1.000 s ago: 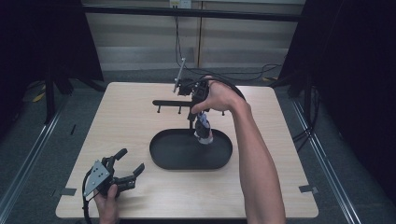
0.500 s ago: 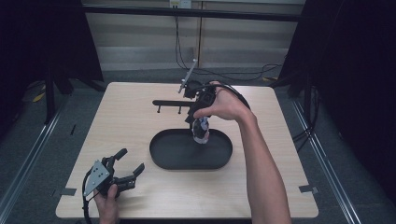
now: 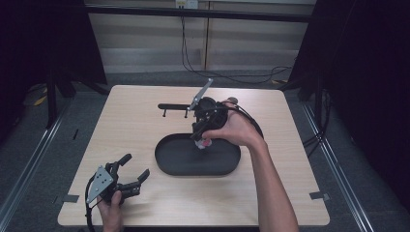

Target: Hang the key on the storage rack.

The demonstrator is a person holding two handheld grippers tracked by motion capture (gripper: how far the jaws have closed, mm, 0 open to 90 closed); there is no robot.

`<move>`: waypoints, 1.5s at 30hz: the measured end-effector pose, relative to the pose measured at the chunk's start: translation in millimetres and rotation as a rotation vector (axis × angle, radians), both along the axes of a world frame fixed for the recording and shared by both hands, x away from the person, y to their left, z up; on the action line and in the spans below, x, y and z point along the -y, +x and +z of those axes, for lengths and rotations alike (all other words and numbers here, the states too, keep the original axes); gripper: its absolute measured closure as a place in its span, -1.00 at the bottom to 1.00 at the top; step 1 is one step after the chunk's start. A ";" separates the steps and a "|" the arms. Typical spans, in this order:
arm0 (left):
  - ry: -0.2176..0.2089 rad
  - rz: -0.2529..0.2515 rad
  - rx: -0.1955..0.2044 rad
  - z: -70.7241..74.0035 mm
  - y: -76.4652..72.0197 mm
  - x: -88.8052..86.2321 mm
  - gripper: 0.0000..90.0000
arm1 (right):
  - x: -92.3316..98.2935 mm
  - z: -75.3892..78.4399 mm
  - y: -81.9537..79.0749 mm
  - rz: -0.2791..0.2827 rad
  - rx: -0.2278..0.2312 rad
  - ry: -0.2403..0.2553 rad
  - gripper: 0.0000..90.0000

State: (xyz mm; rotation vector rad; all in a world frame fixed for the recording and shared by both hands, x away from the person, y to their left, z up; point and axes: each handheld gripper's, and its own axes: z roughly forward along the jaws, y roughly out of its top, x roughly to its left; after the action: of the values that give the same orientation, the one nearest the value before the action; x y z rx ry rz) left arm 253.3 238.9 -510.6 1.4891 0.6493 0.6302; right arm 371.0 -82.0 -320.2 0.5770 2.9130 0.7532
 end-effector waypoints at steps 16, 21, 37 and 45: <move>0.000 0.000 0.000 0.0 0.0 0.0 -0.66 | 31.5 -66.8 -50.6 -0.154 0.119 0.243 -0.23; -0.002 -0.002 0.000 0.0 0.2 -0.2 -0.66 | 46.7 -88.5 -67.6 -0.228 0.134 0.347 -0.50; 0.000 -0.002 0.000 0.0 0.2 -0.1 -0.66 | 87.9 -160.3 -118.5 -0.510 0.425 0.524 -0.69; 0.001 -0.002 0.001 0.0 0.2 -0.1 -0.66 | 104.1 -184.4 -134.1 -0.609 0.543 0.586 -0.68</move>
State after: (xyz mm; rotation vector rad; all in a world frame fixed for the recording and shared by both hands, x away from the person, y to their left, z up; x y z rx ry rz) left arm 253.4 239.0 -510.6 1.4900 0.6471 0.6294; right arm 236.8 -186.0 -504.6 1.0331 1.8542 1.3787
